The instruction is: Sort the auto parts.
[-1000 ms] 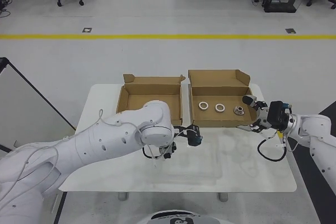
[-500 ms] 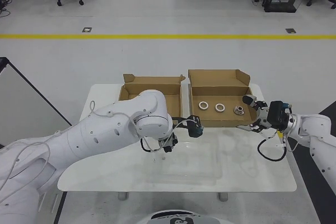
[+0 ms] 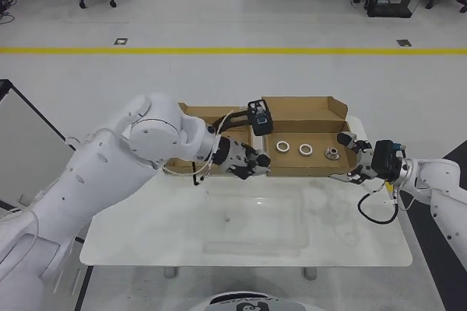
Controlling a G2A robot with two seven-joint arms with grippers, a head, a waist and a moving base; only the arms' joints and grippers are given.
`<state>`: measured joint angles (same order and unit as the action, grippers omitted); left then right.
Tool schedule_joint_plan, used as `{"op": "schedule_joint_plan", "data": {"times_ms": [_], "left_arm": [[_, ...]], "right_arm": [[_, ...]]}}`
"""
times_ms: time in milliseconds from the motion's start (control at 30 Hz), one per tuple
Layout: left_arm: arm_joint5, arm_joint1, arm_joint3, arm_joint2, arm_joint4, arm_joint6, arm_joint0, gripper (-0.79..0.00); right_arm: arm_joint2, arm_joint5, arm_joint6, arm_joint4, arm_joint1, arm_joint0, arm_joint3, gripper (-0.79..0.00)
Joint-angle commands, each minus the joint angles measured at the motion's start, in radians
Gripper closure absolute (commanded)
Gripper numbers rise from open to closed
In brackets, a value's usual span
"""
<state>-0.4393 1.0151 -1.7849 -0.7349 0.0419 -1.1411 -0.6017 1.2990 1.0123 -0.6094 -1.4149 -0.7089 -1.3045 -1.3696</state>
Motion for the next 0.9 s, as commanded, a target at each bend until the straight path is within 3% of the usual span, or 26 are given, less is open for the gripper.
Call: {"op": "schedule_joint_plan", "data": {"times_ms": [0,200,300,633,867], "left_arm": [[-0.081,-0.009,0.002,-0.051,-0.108,0.049,-0.037,0.0],[-0.309,-0.014,0.043,-0.122,-0.367,0.156,-0.097,0.0],[-0.375,-0.01,0.075,-0.127,-0.451,0.16,-0.098,0.0],[-0.367,-0.011,0.089,-0.132,-0.414,0.138,-0.088,0.0],[-0.418,-0.002,0.047,-0.166,-0.476,0.302,-0.143,0.0]], "right_arm": [[0.0,0.0,-0.001,0.0,0.0,0.0,0.0,-0.785],[0.0,0.0,-0.001,0.0,0.0,0.0,0.0,-0.785],[0.0,0.0,-0.001,0.0,0.0,0.0,0.0,-0.785],[0.0,0.0,-0.001,0.0,0.0,0.0,0.0,-0.785],[0.0,0.0,-0.001,0.0,0.0,0.0,0.0,-0.785]]}}
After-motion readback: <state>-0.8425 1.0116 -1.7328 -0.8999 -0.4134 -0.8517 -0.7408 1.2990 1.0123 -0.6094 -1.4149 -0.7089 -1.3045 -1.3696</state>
